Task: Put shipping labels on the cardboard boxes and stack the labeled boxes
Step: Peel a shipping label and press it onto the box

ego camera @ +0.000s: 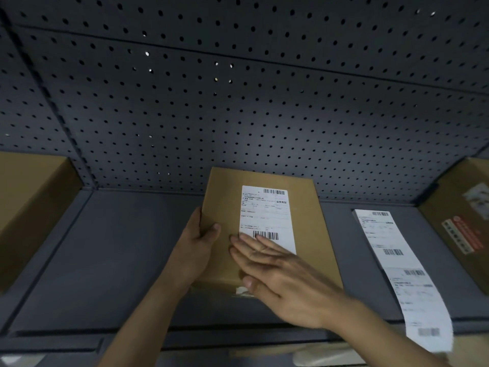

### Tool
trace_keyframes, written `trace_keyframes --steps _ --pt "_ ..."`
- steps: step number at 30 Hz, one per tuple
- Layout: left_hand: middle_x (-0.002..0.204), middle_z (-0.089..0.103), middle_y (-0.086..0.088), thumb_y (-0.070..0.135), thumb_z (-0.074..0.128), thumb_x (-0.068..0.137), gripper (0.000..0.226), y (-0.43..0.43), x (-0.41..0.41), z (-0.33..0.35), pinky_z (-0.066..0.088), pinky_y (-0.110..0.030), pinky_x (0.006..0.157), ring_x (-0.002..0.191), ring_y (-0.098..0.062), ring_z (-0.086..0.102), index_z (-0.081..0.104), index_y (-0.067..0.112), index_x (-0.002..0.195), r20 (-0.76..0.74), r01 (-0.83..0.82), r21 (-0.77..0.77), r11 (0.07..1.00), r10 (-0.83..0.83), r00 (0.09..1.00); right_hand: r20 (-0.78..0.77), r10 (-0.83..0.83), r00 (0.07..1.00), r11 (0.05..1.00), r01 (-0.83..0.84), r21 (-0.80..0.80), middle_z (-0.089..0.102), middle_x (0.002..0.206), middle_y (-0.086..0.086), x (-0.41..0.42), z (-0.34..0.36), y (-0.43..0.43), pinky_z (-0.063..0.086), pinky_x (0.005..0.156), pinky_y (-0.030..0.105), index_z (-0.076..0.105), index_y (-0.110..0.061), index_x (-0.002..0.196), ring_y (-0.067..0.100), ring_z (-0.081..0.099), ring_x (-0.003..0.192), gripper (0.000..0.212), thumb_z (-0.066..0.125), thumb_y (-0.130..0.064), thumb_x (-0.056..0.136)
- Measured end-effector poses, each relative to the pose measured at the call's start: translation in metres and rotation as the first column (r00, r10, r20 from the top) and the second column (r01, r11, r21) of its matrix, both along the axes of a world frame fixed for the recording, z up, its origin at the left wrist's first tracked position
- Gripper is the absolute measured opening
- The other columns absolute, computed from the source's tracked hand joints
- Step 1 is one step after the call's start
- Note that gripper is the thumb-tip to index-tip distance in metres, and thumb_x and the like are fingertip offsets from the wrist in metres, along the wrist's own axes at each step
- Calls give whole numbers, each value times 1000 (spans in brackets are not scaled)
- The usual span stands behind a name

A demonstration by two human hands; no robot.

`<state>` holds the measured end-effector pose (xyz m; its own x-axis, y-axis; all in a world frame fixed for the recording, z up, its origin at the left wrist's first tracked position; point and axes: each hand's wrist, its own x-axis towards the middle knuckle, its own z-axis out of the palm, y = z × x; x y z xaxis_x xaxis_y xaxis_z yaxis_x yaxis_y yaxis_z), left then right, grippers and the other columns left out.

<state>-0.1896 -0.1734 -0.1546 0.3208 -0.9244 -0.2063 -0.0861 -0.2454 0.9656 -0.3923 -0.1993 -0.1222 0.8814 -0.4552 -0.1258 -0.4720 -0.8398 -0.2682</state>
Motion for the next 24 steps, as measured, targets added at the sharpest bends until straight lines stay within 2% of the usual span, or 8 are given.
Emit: trace_keyframes --steps 4,8,9,11,14,18,21,24 --pt "116 64 18 25 50 101 33 1 1 -1 48 -31 92 106 -6 62 47 37 131 20 18 -5 1000 -18 1000 20 -100 995 983 95 160 -1 165 -17 5 5 -13 -2 124 24 14 -24 158 -12 -13 146 64 12 -54 102" --pt "128 61 12 29 50 101 43 1 2 -3 48 -27 94 114 -8 60 42 32 142 19 24 -5 1000 -24 1000 -10 -152 988 977 152 149 -6 164 -16 16 1 -40 -6 122 21 9 -24 159 -13 -16 144 64 12 -55 103" --pt "130 59 12 29 50 101 45 1 2 -4 48 -23 91 114 -6 59 39 31 144 19 31 -4 1000 -31 999 -24 -165 986 975 167 147 -7 164 -16 19 0 -49 -8 121 19 7 -24 159 -12 -17 145 64 12 -55 103" --pt "132 58 13 30 49 101 47 1 3 -4 46 -14 85 113 -2 58 37 32 146 21 42 -4 999 -42 999 -41 -187 981 972 191 134 -9 165 -15 25 -3 -66 -10 119 17 5 -24 159 -9 -18 146 64 13 -55 104" --pt "136 54 12 33 49 100 52 1 4 -5 44 -20 92 117 -4 55 32 32 150 34 37 6 999 -37 999 -44 -208 977 969 212 128 -10 165 -13 31 -7 -87 -9 121 20 3 -22 159 -6 -16 147 62 14 -51 105" --pt "128 54 18 31 48 101 47 1 4 -4 41 -9 79 105 10 52 33 39 145 25 45 5 999 -45 999 -49 -236 970 969 239 68 -12 165 -10 36 -11 -106 -11 119 19 -1 -21 158 -1 -16 149 63 13 -52 105" --pt "126 54 21 34 47 101 46 1 4 -4 42 -13 81 107 5 54 32 42 143 12 42 23 999 -42 999 -59 -270 961 962 272 28 -12 165 -9 40 -11 -116 -10 119 21 -3 -21 158 1 -15 149 64 13 -53 105" --pt "124 55 21 35 47 101 44 2 4 -3 43 -16 83 108 2 54 33 41 143 27 37 30 999 -38 999 -70 -323 944 944 317 -89 -14 165 -4 45 -14 -118 -6 124 28 -8 -18 158 6 -14 151 67 9 -54 104"
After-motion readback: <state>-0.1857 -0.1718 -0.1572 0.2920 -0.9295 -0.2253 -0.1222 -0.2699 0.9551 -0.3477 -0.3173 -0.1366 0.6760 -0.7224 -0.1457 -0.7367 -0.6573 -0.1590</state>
